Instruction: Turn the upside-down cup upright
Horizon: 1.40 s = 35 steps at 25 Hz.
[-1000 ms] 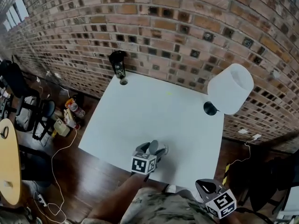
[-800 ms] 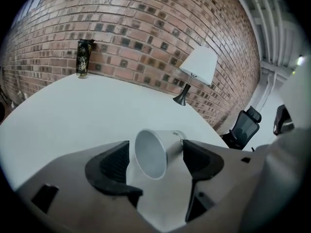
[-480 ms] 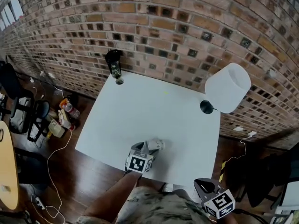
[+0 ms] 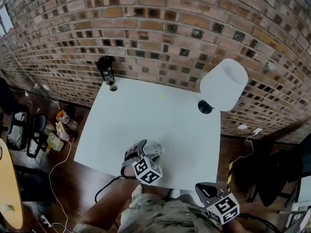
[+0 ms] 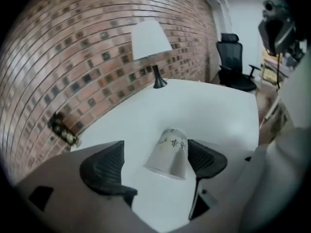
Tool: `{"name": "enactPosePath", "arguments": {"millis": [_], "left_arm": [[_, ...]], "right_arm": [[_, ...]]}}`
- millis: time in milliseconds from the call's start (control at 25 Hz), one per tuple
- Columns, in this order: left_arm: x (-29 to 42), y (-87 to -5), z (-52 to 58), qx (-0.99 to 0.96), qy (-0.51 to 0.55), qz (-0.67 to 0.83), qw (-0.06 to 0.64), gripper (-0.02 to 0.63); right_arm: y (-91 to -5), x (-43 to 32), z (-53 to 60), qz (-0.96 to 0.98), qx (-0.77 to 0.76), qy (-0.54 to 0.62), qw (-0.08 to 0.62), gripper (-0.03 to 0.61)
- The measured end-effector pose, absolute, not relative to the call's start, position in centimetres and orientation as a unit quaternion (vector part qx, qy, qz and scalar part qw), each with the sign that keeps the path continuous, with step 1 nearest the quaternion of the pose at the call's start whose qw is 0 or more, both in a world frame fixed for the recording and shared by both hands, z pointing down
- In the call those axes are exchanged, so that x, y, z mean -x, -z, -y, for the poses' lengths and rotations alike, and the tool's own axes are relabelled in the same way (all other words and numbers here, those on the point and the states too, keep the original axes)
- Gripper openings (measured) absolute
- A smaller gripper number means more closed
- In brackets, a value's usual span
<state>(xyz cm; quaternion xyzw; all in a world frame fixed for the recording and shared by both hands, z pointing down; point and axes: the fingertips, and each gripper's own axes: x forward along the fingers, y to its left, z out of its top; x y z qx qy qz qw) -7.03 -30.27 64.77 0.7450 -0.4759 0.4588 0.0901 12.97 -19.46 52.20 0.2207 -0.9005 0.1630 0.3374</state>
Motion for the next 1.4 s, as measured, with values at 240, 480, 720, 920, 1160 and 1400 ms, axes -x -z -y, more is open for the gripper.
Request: {"name": "enactPosePath", "arguments": {"millis": [240,480,720,920,1160,1400], "left_arm": [[3.3,-67.0,32.0,-0.721,-0.605,0.332,0.063,0.365],[3.2,-71.0,31.7,-0.678,-0.682,0.252,0.103,0.336],[3.4,-71.4,32.3,-0.678,-0.687,0.249,0.079,0.299],[2.8,-69.3,33.4,-0.721,-0.615,0.311,0.073,0.293],[2.9,-66.6,34.2,-0.784,-0.440,0.419,0.130,0.291],[4.1,-64.8,33.9,-0.826,-0.249,0.483,0.149,0.291]], "right_arm": [[-52.1,-13.8,19.8,0.900,-0.226,-0.166,0.335,0.002],[-52.2,-15.2,19.8,0.898,-0.230,-0.189,0.323,0.002],[-52.5,-16.7,20.2,0.893,-0.240,-0.200,0.323,0.002],[-52.6,-16.7,20.3,0.892,-0.238,-0.202,0.326,0.002],[-52.7,-15.5,20.1,0.895,-0.222,-0.194,0.334,0.002],[-52.9,-15.1,19.5,0.888,-0.215,-0.193,0.358,0.002]]}}
